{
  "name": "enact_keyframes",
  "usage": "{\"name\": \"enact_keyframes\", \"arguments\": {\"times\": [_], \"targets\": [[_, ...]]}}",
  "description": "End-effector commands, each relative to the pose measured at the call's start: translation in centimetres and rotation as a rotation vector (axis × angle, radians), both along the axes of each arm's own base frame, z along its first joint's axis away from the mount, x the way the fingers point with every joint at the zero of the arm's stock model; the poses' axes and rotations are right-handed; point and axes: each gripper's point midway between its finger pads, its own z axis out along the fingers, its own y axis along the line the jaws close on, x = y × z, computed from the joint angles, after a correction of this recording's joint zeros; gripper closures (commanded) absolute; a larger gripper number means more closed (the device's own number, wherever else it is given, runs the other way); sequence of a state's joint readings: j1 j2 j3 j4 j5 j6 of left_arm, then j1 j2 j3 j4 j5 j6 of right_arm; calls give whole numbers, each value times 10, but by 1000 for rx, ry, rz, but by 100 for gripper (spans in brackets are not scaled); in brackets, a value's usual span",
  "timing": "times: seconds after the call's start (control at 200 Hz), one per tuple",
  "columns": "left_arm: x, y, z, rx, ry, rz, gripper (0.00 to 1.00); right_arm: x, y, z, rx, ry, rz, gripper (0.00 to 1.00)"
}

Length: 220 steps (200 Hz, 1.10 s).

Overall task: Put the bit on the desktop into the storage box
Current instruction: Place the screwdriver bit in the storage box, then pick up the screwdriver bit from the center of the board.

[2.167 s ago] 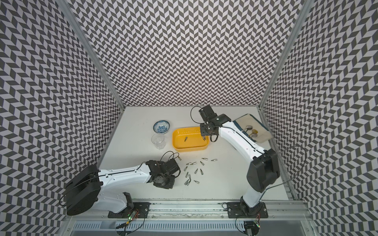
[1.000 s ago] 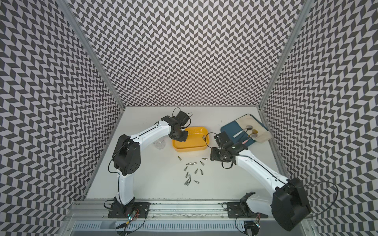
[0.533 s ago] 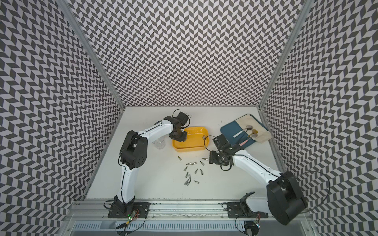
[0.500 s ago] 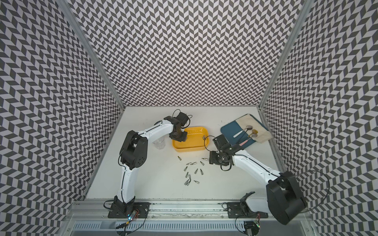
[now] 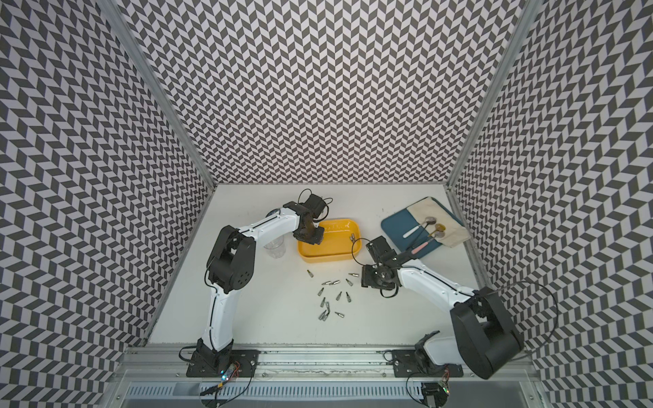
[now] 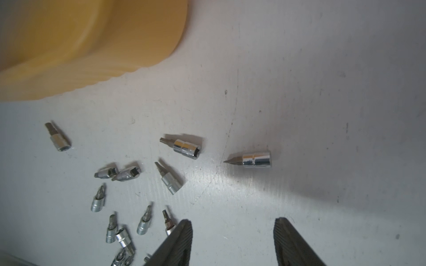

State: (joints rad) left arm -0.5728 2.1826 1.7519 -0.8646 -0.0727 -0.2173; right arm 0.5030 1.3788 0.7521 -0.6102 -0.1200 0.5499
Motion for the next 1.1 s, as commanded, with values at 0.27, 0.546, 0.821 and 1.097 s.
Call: {"name": "enact_keyframes", "arguments": {"times": [0.27,0.546,0.821,1.097], "targets": [[3,0,-8,-10,-2,-2,82,18,4,-9,6,-39,-7,39],[5,-2,2,-23,-16,-9,65,28,1,-15,-11,-44,-12,39],[14,-8,42,-69,-91,-5,64,41,2,-17,-21,-52,-11,40],[22,-13,108,-139,-186,-3,63,53,5,-14,-27,-63,-2,41]]}}
